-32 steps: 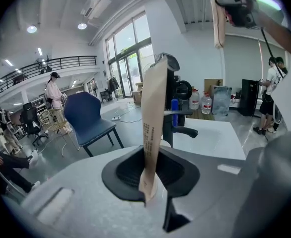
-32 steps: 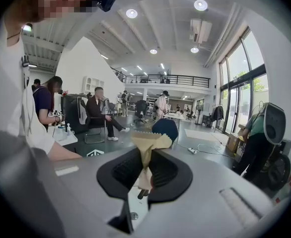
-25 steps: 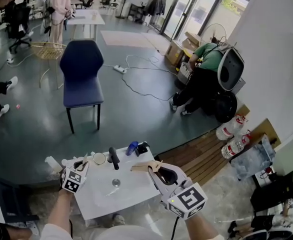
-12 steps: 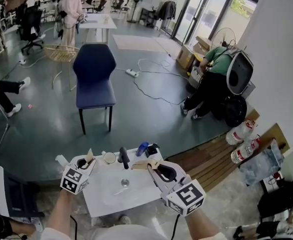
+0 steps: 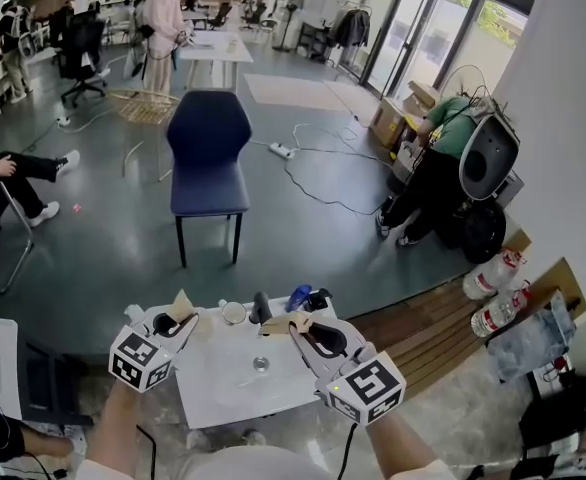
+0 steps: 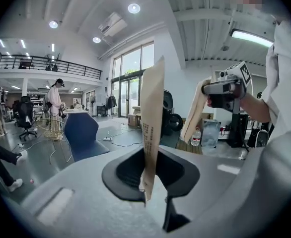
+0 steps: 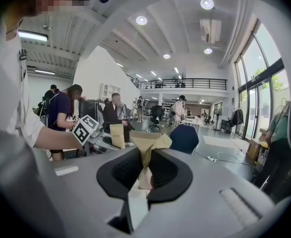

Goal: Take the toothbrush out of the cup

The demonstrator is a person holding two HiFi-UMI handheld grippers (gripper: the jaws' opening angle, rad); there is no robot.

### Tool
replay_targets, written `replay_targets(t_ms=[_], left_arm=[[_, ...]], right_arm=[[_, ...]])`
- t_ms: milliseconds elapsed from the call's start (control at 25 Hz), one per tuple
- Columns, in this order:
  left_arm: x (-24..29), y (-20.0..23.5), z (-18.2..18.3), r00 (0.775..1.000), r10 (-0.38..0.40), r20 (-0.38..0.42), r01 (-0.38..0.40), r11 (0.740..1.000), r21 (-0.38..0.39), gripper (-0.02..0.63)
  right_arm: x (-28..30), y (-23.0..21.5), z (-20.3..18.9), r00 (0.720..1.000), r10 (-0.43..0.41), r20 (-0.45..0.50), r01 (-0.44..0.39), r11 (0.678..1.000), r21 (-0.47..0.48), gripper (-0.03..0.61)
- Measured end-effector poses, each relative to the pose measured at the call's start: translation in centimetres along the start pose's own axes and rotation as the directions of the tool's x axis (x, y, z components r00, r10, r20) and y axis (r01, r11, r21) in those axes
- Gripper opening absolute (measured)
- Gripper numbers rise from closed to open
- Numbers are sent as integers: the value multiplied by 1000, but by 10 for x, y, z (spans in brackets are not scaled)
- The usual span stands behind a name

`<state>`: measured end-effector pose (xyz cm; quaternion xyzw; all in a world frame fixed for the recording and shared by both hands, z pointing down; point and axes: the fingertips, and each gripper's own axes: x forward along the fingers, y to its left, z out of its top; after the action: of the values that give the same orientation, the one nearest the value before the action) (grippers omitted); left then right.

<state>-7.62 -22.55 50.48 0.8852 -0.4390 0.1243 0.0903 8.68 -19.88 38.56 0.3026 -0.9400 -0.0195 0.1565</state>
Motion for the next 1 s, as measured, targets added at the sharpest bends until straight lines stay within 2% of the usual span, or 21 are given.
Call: replay_targets(t_ms=[760, 1000], left_arm=[[-67, -46, 58, 993, -97, 69, 91, 993, 77, 52], [-84, -59, 63, 987, -139, 77, 130, 985, 114, 52]], right_arm=[[16, 33, 14, 998, 67, 16, -66, 997, -27, 28], [22, 48, 18, 997, 78, 19, -77, 996, -41, 28]])
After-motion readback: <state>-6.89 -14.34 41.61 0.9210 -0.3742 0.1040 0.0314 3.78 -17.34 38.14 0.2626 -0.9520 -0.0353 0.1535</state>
